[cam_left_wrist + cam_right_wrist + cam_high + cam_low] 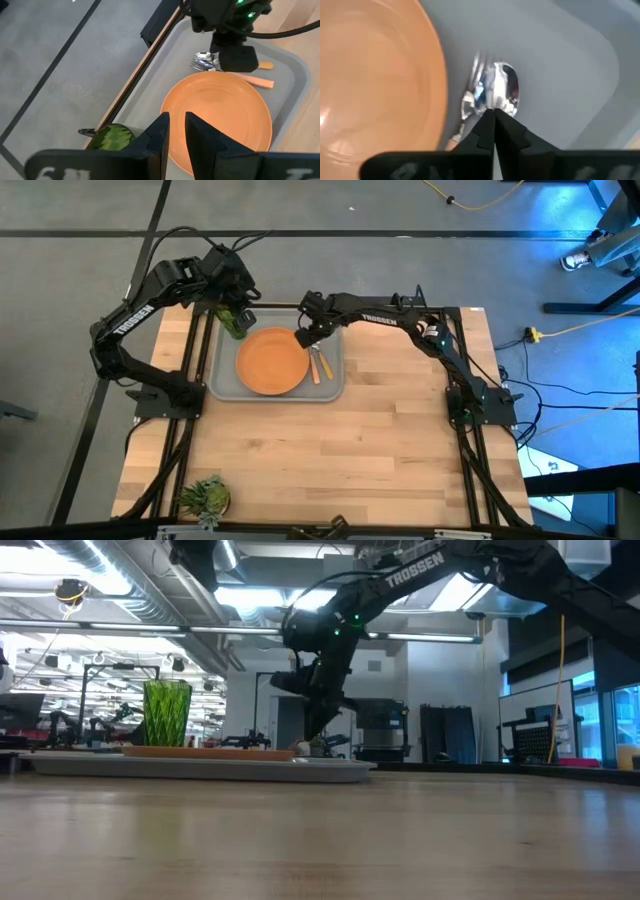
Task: Pick and place plate/cup/fork/spoon on tray
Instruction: Put the orange spoon on the gray serving tray to the right side of the orange fork
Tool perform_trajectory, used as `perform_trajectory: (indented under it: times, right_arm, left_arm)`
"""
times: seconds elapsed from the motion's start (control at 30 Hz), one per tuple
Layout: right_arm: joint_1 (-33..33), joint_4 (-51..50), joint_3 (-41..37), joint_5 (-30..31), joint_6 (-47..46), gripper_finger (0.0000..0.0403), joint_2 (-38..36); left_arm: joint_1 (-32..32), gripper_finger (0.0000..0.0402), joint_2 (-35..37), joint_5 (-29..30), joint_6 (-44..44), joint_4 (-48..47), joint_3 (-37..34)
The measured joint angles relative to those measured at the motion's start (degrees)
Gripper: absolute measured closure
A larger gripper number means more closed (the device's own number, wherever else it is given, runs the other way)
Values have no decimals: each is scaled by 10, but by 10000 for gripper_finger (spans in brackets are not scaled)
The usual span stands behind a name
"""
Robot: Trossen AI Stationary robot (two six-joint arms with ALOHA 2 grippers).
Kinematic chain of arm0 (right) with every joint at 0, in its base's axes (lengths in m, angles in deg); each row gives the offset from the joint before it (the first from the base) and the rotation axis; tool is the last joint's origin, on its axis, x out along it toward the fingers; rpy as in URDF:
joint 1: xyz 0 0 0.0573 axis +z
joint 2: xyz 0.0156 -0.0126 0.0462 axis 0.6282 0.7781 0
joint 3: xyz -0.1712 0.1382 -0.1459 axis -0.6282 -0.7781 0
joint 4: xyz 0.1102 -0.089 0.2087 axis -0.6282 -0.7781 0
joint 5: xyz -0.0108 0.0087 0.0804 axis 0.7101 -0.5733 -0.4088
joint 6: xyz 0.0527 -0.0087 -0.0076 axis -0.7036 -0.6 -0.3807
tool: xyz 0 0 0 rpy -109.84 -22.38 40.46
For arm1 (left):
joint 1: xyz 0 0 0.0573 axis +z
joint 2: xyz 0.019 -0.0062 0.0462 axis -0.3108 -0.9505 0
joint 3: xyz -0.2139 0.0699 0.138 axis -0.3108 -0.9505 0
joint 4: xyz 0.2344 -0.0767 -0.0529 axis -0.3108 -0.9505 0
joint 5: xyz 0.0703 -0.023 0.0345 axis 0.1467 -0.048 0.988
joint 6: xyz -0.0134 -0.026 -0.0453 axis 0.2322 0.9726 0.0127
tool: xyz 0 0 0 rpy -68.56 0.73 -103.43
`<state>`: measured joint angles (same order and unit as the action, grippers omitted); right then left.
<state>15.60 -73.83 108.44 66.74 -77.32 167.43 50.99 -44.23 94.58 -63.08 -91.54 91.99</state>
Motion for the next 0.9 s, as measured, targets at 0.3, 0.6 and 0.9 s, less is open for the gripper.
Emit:
perform_trajectory:
  times: [0.3,0.6,0.9]
  right_arm:
    - [0,-5,-1,-94,22,400,7]
    - [19,-31,-1,-103,37,401,27]
    - [12,-35,-1,-101,36,402,31]
  left_arm:
    - [0,348,0,0,10,0,0]
    - [0,348,0,0,19,0,0]
    - [0,348,0,0,34,0,0]
